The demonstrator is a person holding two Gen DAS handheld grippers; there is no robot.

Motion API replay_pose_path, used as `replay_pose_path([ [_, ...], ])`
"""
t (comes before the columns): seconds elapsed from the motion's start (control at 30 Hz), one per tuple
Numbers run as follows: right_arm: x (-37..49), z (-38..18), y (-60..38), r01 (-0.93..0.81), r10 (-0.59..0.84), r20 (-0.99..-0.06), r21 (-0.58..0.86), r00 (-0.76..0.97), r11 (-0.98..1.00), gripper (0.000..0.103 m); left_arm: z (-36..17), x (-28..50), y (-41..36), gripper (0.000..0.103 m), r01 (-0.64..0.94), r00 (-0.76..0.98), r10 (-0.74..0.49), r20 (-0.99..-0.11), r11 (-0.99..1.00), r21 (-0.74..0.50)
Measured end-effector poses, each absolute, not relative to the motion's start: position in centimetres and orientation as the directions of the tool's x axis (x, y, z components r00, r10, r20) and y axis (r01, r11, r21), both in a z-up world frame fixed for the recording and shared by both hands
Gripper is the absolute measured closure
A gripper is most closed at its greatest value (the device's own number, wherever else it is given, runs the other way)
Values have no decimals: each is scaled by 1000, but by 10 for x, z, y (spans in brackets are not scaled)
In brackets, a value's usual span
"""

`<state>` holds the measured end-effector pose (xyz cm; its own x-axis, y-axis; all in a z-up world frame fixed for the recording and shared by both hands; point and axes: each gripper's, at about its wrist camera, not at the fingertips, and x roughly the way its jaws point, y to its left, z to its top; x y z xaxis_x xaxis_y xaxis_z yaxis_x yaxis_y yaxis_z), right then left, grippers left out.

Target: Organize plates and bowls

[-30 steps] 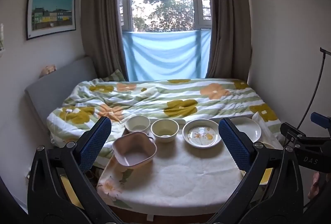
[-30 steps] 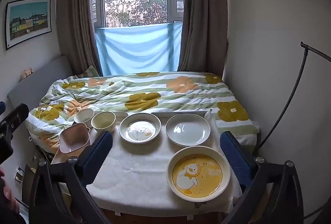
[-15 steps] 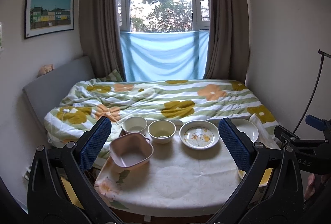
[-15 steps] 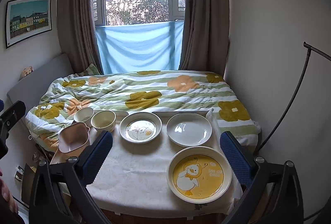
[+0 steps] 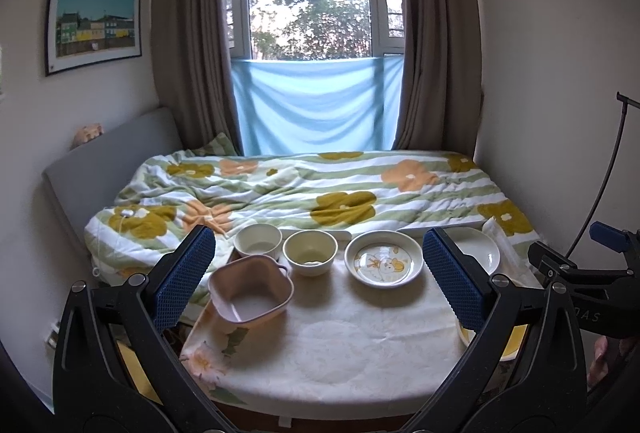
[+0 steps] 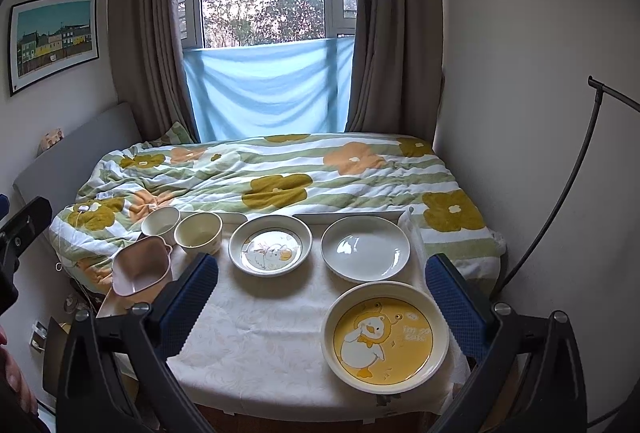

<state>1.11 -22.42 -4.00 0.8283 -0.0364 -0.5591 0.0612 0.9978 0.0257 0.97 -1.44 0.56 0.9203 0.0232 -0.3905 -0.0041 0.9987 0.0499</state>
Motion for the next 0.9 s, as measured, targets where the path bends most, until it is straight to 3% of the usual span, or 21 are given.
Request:
replay_pose_path([
  [0.9,11,-53,-222,66,-41,-564,24,825,998,0,5,12,-17,0,-4,920,23,-391,999,50],
])
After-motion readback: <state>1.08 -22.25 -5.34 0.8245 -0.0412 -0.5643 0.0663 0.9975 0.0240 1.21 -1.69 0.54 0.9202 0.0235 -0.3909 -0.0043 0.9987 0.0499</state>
